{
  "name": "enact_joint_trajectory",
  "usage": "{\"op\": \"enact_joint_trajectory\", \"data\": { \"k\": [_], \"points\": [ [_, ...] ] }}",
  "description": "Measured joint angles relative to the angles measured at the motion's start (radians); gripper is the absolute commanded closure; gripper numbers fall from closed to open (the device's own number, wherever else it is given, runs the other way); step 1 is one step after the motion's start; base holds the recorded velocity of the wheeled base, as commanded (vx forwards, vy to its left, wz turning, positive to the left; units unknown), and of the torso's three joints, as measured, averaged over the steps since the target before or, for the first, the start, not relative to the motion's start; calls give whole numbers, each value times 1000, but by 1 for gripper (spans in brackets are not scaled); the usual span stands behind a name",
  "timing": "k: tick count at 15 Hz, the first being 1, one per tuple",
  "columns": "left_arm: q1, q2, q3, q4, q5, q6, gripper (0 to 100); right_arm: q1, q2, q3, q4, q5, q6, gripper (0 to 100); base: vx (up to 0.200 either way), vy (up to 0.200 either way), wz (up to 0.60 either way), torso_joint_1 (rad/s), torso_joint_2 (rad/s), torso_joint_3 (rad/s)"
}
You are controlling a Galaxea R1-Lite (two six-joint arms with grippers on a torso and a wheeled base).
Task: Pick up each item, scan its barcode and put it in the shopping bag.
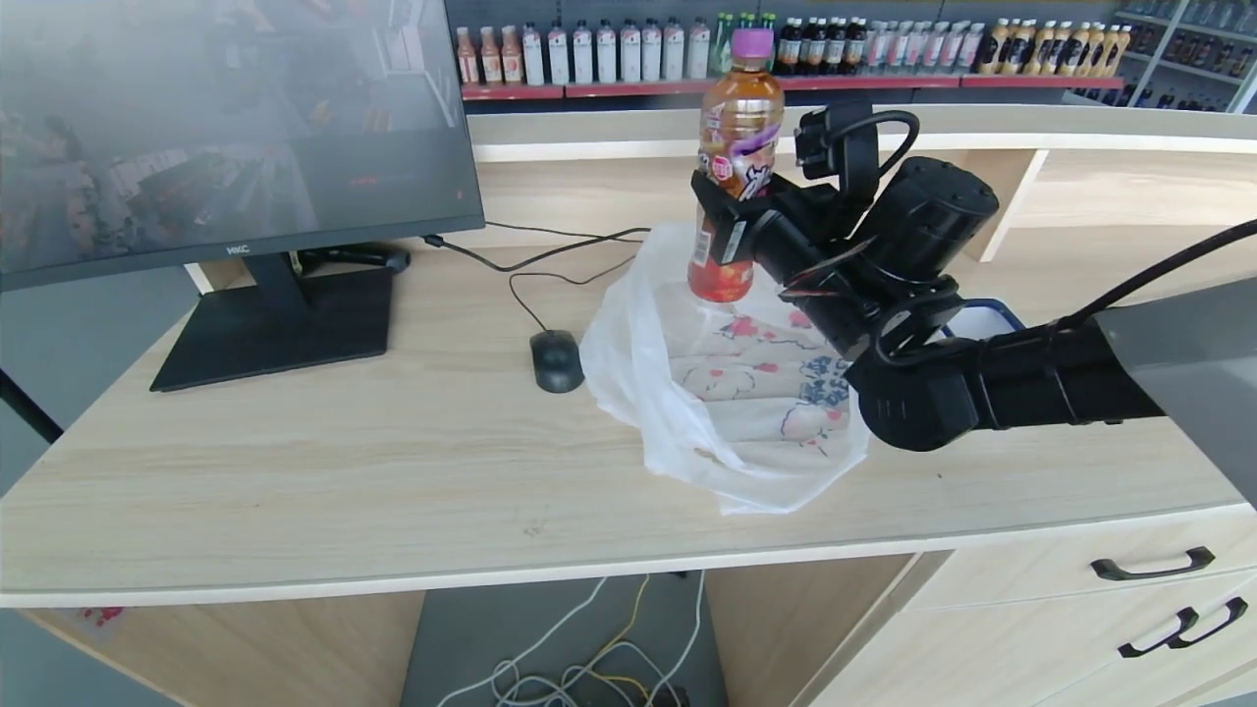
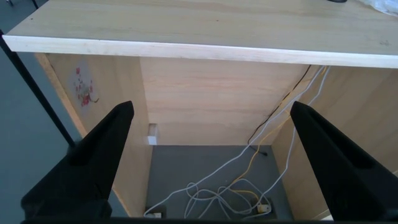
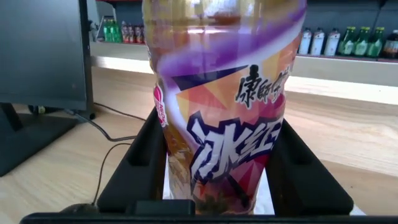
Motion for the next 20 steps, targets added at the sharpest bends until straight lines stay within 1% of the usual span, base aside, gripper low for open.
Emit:
{"op": "enact_joint_trajectory", "data": {
  "k": [2,5,20],
  "points": [
    [0,0,0,0,0,0,0,-2,31,-29,7,-2,0,100,0,0,0,0,0,0],
    [0,0,0,0,0,0,0,-1,65,-40,9,5,4,100,0,0,0,0,0,0],
    [0,0,0,0,0,0,0,1,134,-34,7,-3,8,100,0,0,0,0,0,0]
  ]
}}
